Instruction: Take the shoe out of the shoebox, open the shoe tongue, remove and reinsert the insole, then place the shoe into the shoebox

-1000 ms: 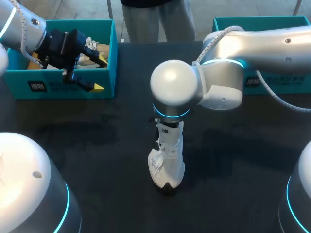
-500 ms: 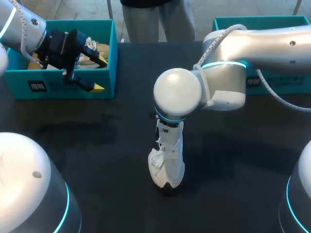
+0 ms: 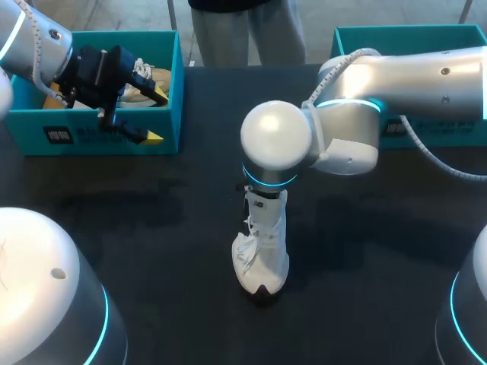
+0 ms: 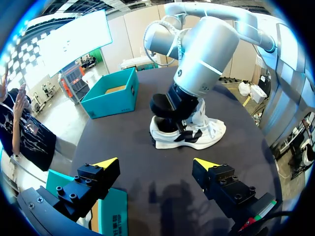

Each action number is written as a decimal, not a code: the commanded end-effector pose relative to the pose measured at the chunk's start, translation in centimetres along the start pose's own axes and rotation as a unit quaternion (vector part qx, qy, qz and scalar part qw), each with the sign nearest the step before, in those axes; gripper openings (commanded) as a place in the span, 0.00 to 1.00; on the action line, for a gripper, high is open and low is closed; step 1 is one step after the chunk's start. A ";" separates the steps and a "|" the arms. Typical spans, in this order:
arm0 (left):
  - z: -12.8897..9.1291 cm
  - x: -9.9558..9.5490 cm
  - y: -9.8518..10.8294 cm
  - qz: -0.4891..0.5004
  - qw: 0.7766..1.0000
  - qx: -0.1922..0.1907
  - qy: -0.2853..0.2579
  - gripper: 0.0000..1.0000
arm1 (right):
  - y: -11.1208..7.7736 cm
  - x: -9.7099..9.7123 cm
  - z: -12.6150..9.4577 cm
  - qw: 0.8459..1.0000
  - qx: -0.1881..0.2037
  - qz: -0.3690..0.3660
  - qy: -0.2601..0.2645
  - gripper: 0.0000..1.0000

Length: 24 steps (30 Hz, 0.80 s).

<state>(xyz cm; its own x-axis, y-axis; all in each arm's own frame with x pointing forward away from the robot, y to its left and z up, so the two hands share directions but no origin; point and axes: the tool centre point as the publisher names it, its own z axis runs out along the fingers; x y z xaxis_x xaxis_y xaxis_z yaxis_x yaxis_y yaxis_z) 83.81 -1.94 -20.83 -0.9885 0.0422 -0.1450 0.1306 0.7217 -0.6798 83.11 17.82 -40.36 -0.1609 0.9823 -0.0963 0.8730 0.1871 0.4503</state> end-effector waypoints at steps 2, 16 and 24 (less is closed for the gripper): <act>0.0 0.0 0.0 0.000 1.000 -0.002 0.000 1.00 | 0.4 -0.3 -2.2 0.999 -0.033 -0.003 -0.017 0.00; 0.0 0.0 0.0 0.000 1.000 -0.002 0.000 1.00 | 2.6 -0.7 -1.7 0.997 -0.058 -0.024 -0.045 0.00; 0.0 0.0 0.0 0.000 1.000 -0.002 0.000 1.00 | 1.9 -1.4 0.7 0.998 -0.044 -0.021 -0.044 0.00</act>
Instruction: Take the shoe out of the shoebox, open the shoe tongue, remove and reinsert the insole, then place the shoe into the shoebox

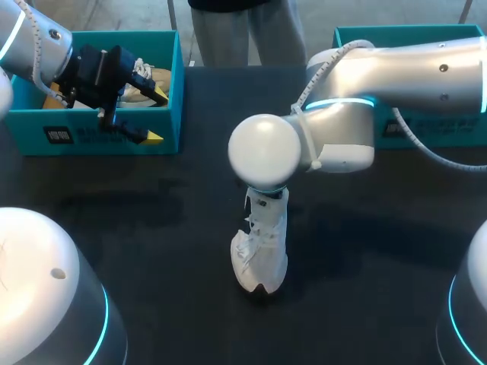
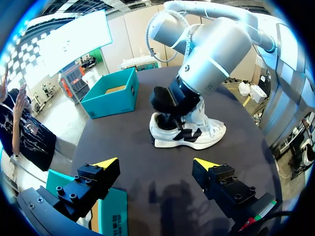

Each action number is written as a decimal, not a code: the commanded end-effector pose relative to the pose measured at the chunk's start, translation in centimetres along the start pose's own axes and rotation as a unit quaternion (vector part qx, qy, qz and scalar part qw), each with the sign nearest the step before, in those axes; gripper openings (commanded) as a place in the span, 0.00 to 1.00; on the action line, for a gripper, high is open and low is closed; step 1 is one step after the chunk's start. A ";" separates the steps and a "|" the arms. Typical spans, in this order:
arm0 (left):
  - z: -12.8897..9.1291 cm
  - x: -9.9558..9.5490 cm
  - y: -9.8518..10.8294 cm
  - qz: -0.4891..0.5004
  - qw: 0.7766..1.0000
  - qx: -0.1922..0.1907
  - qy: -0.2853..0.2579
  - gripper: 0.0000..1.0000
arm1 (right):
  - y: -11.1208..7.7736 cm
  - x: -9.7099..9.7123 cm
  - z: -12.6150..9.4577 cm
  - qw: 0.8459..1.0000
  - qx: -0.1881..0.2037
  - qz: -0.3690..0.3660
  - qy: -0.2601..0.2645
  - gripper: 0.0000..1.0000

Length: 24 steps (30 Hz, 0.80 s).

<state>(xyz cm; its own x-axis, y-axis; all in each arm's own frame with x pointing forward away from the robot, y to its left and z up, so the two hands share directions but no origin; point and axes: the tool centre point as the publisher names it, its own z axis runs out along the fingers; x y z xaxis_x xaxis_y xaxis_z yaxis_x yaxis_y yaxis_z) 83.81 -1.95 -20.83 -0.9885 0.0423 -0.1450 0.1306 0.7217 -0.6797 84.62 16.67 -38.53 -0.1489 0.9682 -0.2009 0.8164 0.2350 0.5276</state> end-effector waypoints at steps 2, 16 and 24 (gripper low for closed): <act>0.0 0.0 0.0 0.000 1.000 -0.002 0.000 1.00 | -0.4 0.5 1.9 1.000 0.009 0.003 0.007 0.00; 0.0 0.0 0.0 0.000 1.000 -0.002 0.000 1.00 | -3.0 1.3 2.0 0.997 0.075 -0.012 0.012 0.00; 0.0 0.0 0.0 0.000 1.000 -0.002 0.000 1.00 | -5.1 1.3 1.5 0.994 0.103 -0.024 0.016 0.00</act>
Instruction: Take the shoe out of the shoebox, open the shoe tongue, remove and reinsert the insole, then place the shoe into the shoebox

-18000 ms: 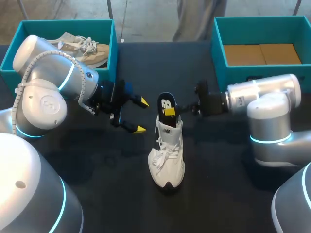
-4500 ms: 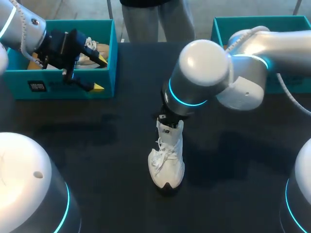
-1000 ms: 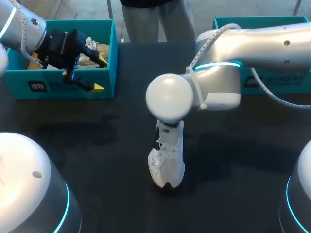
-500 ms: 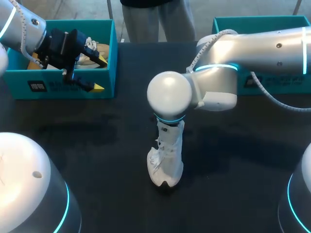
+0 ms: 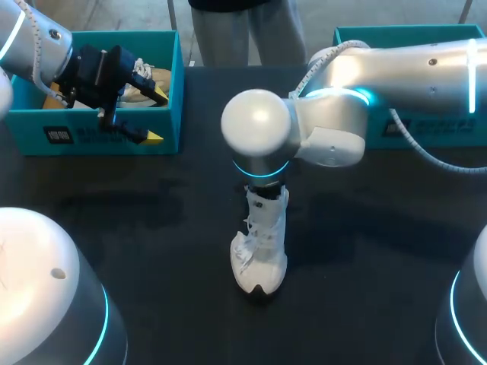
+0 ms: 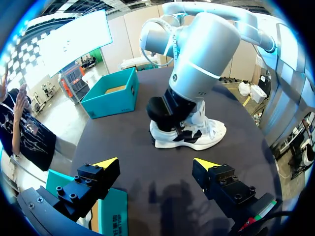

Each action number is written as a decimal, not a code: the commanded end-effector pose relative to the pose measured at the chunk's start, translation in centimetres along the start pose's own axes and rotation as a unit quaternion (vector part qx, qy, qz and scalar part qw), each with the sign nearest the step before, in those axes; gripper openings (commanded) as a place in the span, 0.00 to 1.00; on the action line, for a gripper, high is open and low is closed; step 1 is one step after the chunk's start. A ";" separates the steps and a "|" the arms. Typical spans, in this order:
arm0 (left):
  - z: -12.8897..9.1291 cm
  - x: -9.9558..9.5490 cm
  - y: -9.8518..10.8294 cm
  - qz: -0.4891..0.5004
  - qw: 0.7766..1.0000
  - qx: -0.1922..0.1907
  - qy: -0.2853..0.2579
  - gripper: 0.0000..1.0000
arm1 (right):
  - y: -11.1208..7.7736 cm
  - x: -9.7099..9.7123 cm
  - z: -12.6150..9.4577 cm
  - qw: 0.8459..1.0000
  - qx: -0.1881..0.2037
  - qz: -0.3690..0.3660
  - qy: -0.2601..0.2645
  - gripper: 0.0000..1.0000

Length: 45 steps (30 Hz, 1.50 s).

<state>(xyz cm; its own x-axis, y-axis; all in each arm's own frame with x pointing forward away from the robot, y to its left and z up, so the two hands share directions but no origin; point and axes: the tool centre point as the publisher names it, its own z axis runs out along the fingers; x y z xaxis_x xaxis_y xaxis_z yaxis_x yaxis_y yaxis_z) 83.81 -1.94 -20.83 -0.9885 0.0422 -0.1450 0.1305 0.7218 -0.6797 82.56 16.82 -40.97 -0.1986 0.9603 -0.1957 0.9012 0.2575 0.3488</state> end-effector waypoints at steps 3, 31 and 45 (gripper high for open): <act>0.0 0.0 0.0 0.000 1.000 -0.001 0.000 1.00 | -2.6 0.7 1.2 1.000 0.016 -0.007 0.007 0.00; 0.0 0.0 0.0 0.000 1.000 -0.001 0.000 1.00 | -1.4 -0.6 -4.7 0.999 -0.047 -0.024 -0.012 0.00; 0.0 0.0 0.0 0.000 1.000 -0.001 0.000 1.00 | 0.0 -1.1 -1.8 0.999 -0.026 -0.040 -0.016 0.00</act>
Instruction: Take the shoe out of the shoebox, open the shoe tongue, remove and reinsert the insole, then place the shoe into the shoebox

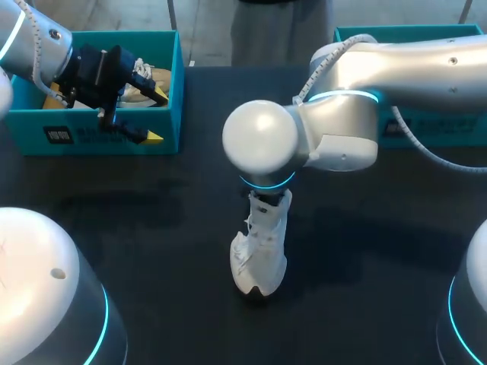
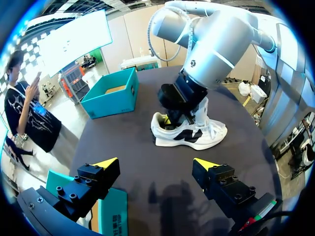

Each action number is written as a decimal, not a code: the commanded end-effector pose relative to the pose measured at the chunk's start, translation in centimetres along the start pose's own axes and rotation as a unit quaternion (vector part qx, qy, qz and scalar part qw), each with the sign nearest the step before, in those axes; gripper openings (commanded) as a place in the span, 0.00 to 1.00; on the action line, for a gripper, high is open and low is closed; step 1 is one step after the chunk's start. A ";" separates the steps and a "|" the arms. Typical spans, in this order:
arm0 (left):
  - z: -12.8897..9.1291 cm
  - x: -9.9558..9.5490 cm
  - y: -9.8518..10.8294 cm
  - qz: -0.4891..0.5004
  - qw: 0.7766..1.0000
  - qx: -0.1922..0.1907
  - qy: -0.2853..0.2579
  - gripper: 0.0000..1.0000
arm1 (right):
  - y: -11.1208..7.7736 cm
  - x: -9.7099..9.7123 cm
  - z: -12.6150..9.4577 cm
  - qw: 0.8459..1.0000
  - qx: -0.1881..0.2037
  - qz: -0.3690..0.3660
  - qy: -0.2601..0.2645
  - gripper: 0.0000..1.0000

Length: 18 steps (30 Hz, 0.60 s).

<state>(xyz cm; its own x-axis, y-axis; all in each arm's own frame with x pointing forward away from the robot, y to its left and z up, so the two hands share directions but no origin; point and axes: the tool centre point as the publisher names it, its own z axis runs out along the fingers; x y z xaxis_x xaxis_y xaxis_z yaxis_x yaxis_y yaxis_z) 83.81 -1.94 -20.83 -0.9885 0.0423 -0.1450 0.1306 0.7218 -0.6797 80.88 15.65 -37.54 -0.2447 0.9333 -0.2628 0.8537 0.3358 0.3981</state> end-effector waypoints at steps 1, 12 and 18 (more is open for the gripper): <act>0.0 0.0 0.0 0.000 1.000 -0.001 0.000 1.00 | 0.5 0.5 2.2 1.000 0.013 -0.002 0.011 0.00; 0.0 0.0 0.0 0.000 1.000 -0.001 0.000 1.00 | 0.3 1.8 3.8 0.998 0.028 -0.013 0.054 0.00; 0.0 0.0 0.0 0.000 1.000 -0.001 0.000 1.00 | 0.5 2.0 2.9 0.997 0.036 -0.018 0.068 0.00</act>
<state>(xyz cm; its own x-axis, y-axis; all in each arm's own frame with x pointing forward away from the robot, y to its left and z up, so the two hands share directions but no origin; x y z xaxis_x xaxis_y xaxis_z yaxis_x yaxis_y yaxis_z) 83.81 -1.94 -20.83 -0.9885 0.0422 -0.1449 0.1304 0.7218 -0.6797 82.08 17.26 -40.39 -0.3284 0.9309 -0.1603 0.8703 0.3641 0.3315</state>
